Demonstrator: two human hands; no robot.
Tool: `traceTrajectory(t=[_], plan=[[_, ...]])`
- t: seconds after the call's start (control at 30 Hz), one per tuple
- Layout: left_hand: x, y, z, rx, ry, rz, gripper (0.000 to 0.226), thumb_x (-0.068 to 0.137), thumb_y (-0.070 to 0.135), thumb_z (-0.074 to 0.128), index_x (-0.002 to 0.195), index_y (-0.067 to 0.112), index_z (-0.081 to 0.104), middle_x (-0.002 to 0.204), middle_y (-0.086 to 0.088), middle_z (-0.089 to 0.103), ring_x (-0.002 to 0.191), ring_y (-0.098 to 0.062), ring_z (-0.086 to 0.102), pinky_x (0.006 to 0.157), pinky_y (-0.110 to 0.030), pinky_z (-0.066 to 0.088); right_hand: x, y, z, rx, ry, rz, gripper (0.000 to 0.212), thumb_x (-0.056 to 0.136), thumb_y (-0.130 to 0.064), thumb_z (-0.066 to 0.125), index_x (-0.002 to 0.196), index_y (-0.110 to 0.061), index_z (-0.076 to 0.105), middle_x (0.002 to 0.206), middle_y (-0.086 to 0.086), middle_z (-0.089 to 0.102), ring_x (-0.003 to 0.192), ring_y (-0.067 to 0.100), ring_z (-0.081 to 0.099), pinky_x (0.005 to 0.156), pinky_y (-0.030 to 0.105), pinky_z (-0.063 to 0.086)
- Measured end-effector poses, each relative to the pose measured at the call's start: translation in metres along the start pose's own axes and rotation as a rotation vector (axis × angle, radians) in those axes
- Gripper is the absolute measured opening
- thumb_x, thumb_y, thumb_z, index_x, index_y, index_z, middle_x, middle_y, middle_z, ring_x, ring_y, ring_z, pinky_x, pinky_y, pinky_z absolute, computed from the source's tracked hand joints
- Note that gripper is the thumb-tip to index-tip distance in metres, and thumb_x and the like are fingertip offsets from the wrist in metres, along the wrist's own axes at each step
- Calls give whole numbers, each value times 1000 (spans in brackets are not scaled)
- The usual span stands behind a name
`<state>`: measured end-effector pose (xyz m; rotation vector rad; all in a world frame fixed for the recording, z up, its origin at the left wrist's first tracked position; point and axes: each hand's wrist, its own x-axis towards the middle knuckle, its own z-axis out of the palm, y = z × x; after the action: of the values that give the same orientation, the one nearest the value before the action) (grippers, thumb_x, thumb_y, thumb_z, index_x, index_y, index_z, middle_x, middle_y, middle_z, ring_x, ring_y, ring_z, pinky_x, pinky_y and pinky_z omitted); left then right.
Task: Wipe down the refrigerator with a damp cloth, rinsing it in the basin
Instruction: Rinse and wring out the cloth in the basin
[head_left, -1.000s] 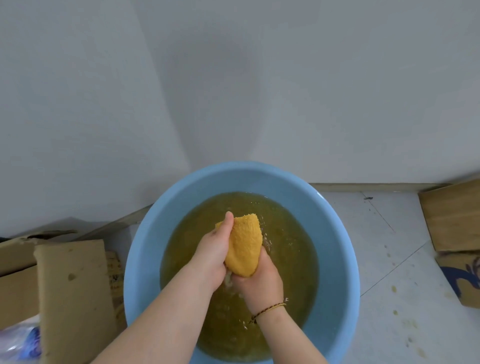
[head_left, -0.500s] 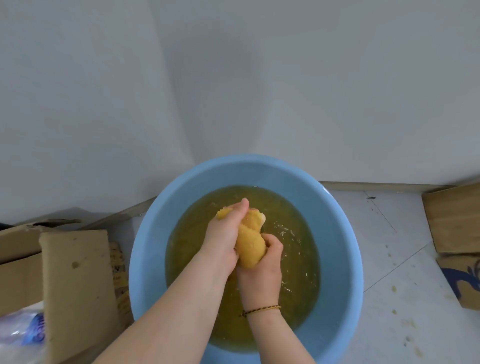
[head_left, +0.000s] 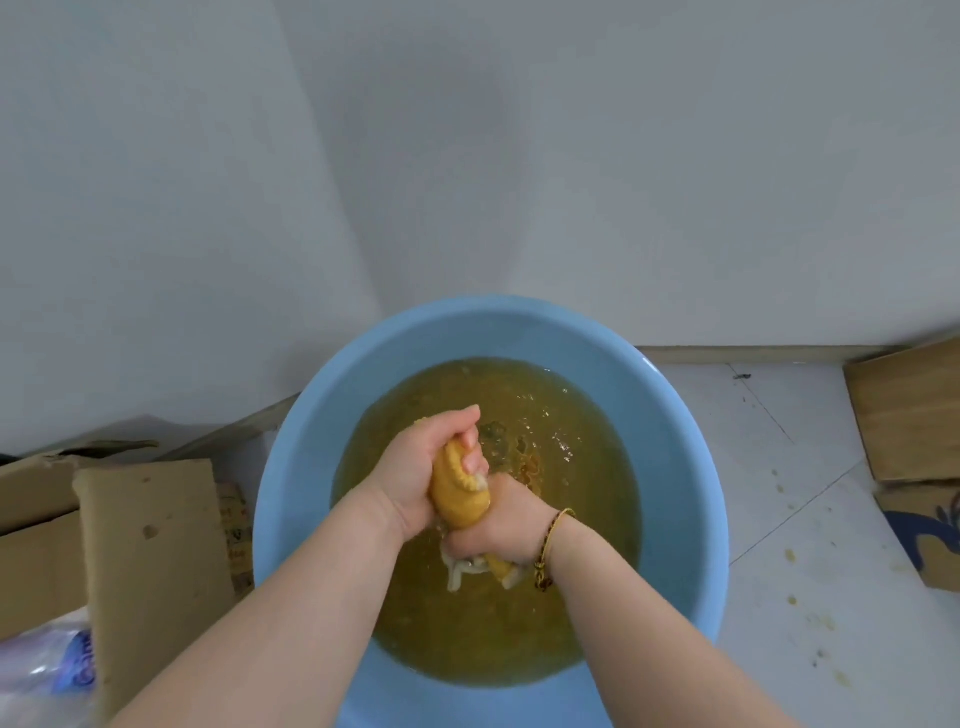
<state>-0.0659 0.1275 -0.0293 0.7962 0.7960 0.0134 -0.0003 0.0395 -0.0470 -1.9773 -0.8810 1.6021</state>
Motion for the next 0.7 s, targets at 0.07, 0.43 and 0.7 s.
traceTrajectory(t=[0.07,0.43,0.7], plan=[[-5,-1,-5,133,-41,33,37,70,41,49,44,20,62,43,0,53,53,-15,55,67,-30,46,-4,2,0,-210,36,6,22,78,-17,63,64,-21,46,62,-6,48,57,10,48,54,21,44],[-6,7,-11,428,-124,-323,64,56,48,68,113,25,50,110,-3,60,100,-20,61,80,-37,53,3,33,-9,-1022,1251,-509,7,74,-17,59,72,-19,53,65,-2,62,84,24,53,88,48,38],[7,-17,12,1806,-19,-348,43,80,33,63,117,18,46,99,1,58,86,-16,59,71,-24,49,-4,18,-8,-1157,462,-258,46,53,-31,84,91,-12,67,92,5,69,80,25,67,60,29,53]])
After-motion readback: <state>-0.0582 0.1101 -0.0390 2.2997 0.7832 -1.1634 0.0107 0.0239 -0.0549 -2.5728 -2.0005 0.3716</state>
